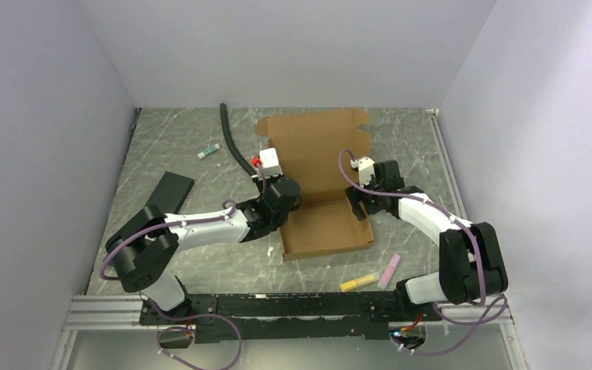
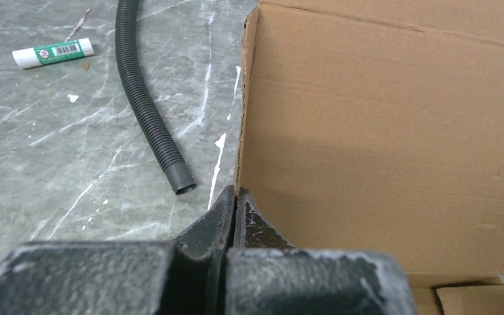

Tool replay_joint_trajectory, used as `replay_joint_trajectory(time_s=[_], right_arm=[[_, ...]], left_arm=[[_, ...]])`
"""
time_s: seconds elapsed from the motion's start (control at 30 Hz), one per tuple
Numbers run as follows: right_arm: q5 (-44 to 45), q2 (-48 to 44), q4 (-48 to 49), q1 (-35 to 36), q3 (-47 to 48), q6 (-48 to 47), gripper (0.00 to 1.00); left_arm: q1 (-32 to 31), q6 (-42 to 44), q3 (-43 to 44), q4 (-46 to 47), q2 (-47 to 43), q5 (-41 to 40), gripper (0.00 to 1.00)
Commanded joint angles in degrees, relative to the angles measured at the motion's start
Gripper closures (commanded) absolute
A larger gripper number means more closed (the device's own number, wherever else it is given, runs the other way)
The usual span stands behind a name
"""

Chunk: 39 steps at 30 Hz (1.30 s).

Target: Fold the paper box

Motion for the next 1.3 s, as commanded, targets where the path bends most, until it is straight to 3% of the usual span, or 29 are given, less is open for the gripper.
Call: replay_joint_trajectory(time_s=[0.0,0.1,0.3,0.33,0.43,0.57,0.7,0.93,1.13,1.27], right_arm=[[5.24,1.54,2.02,1.97,0.14,-0.02,0.23],[9.34,3.46,2.28,2.87,0.19,-0.90,0.35],[23.79,4.13,5.72,4.07,-0.84,-4.77,0.96],[24.81,4.37,5.97,4.36,-1.05,-5.33,1.00],[25.33,5.47,5.68,5.22,-1.15,-5.77,1.00],[19.77,7.46,2.27,5.22,0.63,-3.48,1.00],[14.37,5.68,-0.15,5.01,2.14,-2.49,0.69],[1.75,-5.04,-2.24,2.39,2.48,-4.46,0.27],[-9.65,-15.96,-7.37,-1.73,2.95,-12.72,0.08],[-21.34,-21.29,-11.28,-11.49,6.78,-18.98,0.03]], left_arm=[[-0.96,-2.26,1.70,0.26,-0.19,-2.59,1.00],[-1.13,-2.43,1.16,0.36,-0.89,-3.02,1.00],[-1.39,-1.87,0.29,0.13,-2.37,-4.28,1.00],[-1.41,-1.60,0.27,0.38,-2.42,-4.34,1.00],[-1.40,-1.16,0.34,0.92,-2.61,-3.93,1.00],[-1.49,-1.40,0.46,0.85,-2.44,-3.44,1.00],[-1.50,-1.28,0.29,0.59,-2.43,-3.56,1.00],[-1.49,2.37,-0.24,3.67,-2.36,-4.51,1.00],[-1.49,10.70,-1.31,12.19,-1.57,-4.18,1.00],[-1.33,17.19,-3.23,20.94,-1.30,-1.30,1.00]])
